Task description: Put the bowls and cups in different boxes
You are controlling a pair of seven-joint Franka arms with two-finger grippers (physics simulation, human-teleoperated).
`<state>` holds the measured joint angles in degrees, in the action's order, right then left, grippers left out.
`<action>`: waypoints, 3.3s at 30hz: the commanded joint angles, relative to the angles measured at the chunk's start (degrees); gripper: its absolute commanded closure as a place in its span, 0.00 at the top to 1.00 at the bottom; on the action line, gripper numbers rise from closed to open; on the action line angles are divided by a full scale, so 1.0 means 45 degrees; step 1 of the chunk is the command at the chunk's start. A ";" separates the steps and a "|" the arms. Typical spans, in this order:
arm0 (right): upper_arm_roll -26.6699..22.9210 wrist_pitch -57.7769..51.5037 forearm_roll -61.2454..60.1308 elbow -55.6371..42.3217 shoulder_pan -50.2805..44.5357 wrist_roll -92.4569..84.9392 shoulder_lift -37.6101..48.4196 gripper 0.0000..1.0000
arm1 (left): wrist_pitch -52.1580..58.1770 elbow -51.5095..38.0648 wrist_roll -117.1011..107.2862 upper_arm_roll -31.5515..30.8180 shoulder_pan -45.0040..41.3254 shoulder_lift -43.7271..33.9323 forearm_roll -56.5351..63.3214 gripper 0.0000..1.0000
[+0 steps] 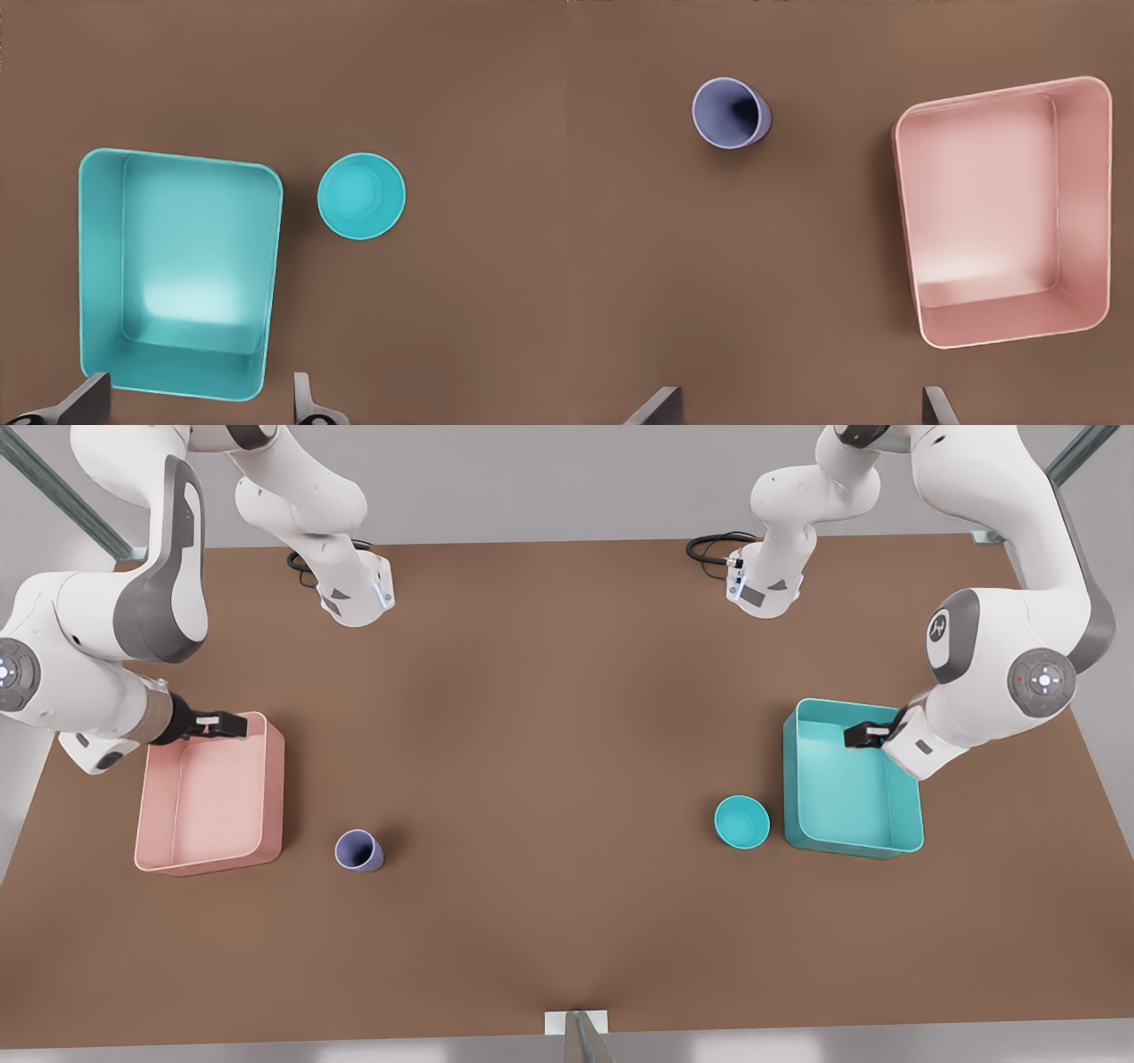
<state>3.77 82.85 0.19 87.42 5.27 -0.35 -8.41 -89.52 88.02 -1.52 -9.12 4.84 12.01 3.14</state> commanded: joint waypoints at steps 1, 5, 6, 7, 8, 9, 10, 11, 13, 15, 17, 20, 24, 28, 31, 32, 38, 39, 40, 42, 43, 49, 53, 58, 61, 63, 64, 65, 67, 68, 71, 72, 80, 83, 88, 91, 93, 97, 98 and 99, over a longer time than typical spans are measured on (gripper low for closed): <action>0.0001 0.0416 -0.0003 0.0008 0.0000 0.0059 0.0014 1.00 | -0.0537 -0.0029 0.0124 -0.0004 -0.0001 0.0006 0.0006 1.00; 0.0021 0.2033 0.0113 -0.0109 -0.0155 0.0078 -0.0551 1.00 | -0.1527 0.0010 -0.0794 0.0191 -0.2672 0.1526 0.1936 1.00; 0.0021 0.4100 0.0269 -0.0225 -0.0585 0.0137 -0.1583 1.00 | -0.3013 -0.0009 -0.0755 0.0191 -0.3105 0.2503 0.2077 1.00; 0.0040 0.4420 0.0037 -0.1142 -0.0839 0.0370 -0.2796 1.00 | -0.4362 -0.0009 -0.0774 0.0211 -0.3788 0.3558 0.2154 1.00; 0.0060 0.4595 0.0074 -0.1203 -0.0937 0.1013 -0.3227 1.00 | -0.4696 -0.0029 -0.0891 0.0211 -0.4413 0.4436 0.3301 1.00; 0.0060 0.5237 -0.0023 -0.1223 -0.1074 0.1172 -0.3773 1.00 | -0.5340 -0.0068 -0.1496 0.0191 -0.4551 0.5025 0.3893 1.00; 0.0060 0.6430 -0.0042 -0.1262 -0.1152 0.1172 -0.4399 1.00 | -0.5361 -0.0087 -0.2160 0.0211 -0.5196 0.5260 0.3970 1.00; 0.0060 0.7212 -0.0179 -0.1242 -0.1289 0.1738 -0.4829 1.00 | -0.5439 -0.0087 -0.2317 0.0211 -0.5352 0.5358 0.4498 1.00; 0.0060 0.7896 -0.0413 -0.1242 -0.1328 0.1973 -0.5533 1.00 | -0.6279 0.0069 -0.2064 0.0191 -0.5294 0.5650 0.4498 1.00; 0.0060 0.8268 -0.0550 -0.1183 -0.1328 0.1973 -0.5845 1.00 | -0.6572 0.0088 -0.1927 0.0191 -0.5313 0.6080 0.4498 1.00; 0.0060 0.8307 -0.0648 -0.1125 -0.1445 0.1973 -0.6041 1.00 | -0.6611 0.0381 -0.1907 0.0191 -0.5313 0.6256 0.4498 1.00; 0.0060 0.8287 -0.0648 -0.0637 -0.1679 0.1954 -0.6431 1.00 | -0.6533 0.0732 -0.1985 0.0250 -0.5177 0.6451 0.4479 1.00; 0.0060 0.8151 -0.0628 -0.0032 -0.1699 0.1779 -0.6275 1.00 | -0.6162 0.0987 -0.2472 0.0406 -0.5099 0.6549 0.4479 1.00; 0.0060 0.8151 -0.0628 0.0652 -0.1562 0.1641 -0.6002 1.00 | -0.6162 0.1104 -0.2728 0.0445 -0.5099 0.6647 0.4440 0.59; 0.0040 0.8131 -0.0628 0.0750 -0.1562 0.1641 -0.6099 1.00 | -0.6162 0.1065 -0.2728 0.0465 -0.5099 0.6666 0.4381 0.22; 0.0040 0.8131 -0.0628 0.0750 -0.1562 0.1641 -0.6197 1.00 | -0.6162 0.1026 -0.2708 0.0465 -0.5099 0.6647 0.4362 0.21; 0.0060 0.8151 -0.0628 0.0731 -0.1562 0.1641 -0.6588 1.00 | -0.4740 0.0597 -0.2689 0.0465 -0.5118 0.5984 0.4127 0.21; 0.0040 0.8170 -0.0628 0.0711 -0.1562 0.1641 -0.6704 0.98 | -0.3081 -0.0066 -0.2669 0.0465 -0.5118 0.5555 0.4127 0.21; 0.0040 0.8209 -0.0628 0.0711 -0.1562 0.1641 -0.6744 0.96 | -0.2066 -0.0204 -0.2688 0.0484 -0.5099 0.4970 0.3876 0.21; 0.0060 0.8268 -0.0628 0.0672 -0.1543 0.1641 -0.6959 0.93 | -0.0069 -0.0927 -0.2669 0.1731 -0.5079 0.3525 0.2744 0.21; 0.0060 0.8268 -0.0628 0.0633 -0.1523 0.1641 -0.7056 0.89 | 0.0028 -0.0927 -0.2650 0.2396 -0.4788 0.3191 0.2195 0.21; 0.0060 0.8073 -0.0628 0.0341 -0.1543 0.1700 -0.7037 0.21 | -0.3873 0.2566 -0.1653 0.4508 -0.3810 0.3014 0.1373 0.21; 0.0060 0.7917 -0.0590 0.0008 -0.1445 0.1641 -0.6803 0.21 | -0.5536 0.3896 -0.1458 0.4605 -0.3692 0.3073 0.1335 0.21; 0.0001 0.4537 -0.0980 0.0690 0.0351 -0.2966 -0.3386 0.21 | -0.6533 0.4698 -0.1439 0.4586 -0.3536 0.3659 0.1354 0.21; -0.0136 0.4498 -0.0570 0.2019 0.2070 -0.5486 -0.1959 0.21 | -0.6767 0.4698 -0.1419 0.4586 -0.3516 0.3854 0.1334 0.29; -0.0155 0.4518 0.0289 0.2312 0.2656 -0.6093 -0.1822 0.21 | -0.6670 0.4659 -0.1419 0.4586 -0.3516 0.3737 0.1354 0.93; -0.0155 0.4518 0.0504 0.2429 0.2793 -0.6230 -0.1900 0.21 | -0.6282 0.4562 -0.1477 0.4586 -0.3497 0.3173 0.1199 1.00; -0.0155 0.4635 0.0816 0.2469 0.2929 -0.6249 -0.2075 0.21 | -0.4217 0.3433 -0.1439 0.4586 -0.3361 0.2586 0.0554 1.00; -0.0175 0.5357 0.0895 0.2508 0.3028 -0.6230 -0.2817 0.21 | -0.0422 0.0949 -0.1419 0.3903 -0.3360 0.1609 0.0572 1.00; -0.0253 0.6138 0.0895 0.2488 0.3047 -0.6211 -0.3423 0.21 | 0.0555 0.0129 -0.1400 0.3005 -0.3380 0.0925 0.0573 1.00; -0.0253 0.7642 0.0836 0.2274 0.3262 -0.6152 -0.4537 0.21 | 0.2861 -0.2313 -0.0795 0.1246 -0.3302 0.0670 0.0592 1.00; -0.0253 0.8072 0.0836 0.2176 0.3281 -0.6152 -0.4868 0.21 | 0.3037 -0.2509 -0.0560 0.1246 -0.3302 0.0514 0.0612 1.00; -0.0253 0.8756 0.0797 0.2156 0.3477 -0.6113 -0.5630 0.21 | 0.4346 -0.3935 -0.0618 0.1109 -0.3380 0.0826 0.0709 1.00; -0.0233 0.8639 0.0700 0.2235 0.3516 -0.6210 -0.5689 1.00 | 0.4326 -0.3935 -0.0618 0.1129 -0.3360 0.0826 0.0827 1.00; -0.0096 0.7390 0.0465 0.1864 0.3477 -0.6152 -0.5123 1.00 | 0.4346 -0.3935 -0.0618 0.1109 -0.3341 0.0807 0.0827 1.00; 0.0118 0.6023 0.0387 0.1239 0.3379 -0.6093 -0.4479 1.00 | 0.4384 -0.3935 -0.0618 0.1109 -0.3321 0.0787 0.0827 1.00; 0.0489 0.4422 0.0309 0.0127 0.3126 -0.5665 -0.4068 0.99 | 0.4717 -0.3935 -0.0618 0.1109 -0.3341 0.0788 0.0846 1.00; 0.0548 0.0417 -0.0062 -0.2727 0.1661 -0.0511 -0.3873 1.00 | 0.4775 -0.3935 -0.0638 0.1129 -0.3302 0.0807 0.0846 1.00; 0.0645 0.0163 -0.0043 -0.2688 0.1330 0.0388 -0.3640 1.00 | 0.4775 -0.3935 -0.0638 0.1129 -0.3282 0.0807 0.0846 1.00; 0.0646 0.0162 -0.0121 -0.2628 0.1289 0.0450 -0.3463 1.00 | 0.4775 -0.3935 -0.0638 0.1148 -0.3282 0.0807 0.0846 1.00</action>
<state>6.55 95.82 0.47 75.89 11.40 -16.87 -24.41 -68.80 70.34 -5.16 -3.98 -9.94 15.71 6.90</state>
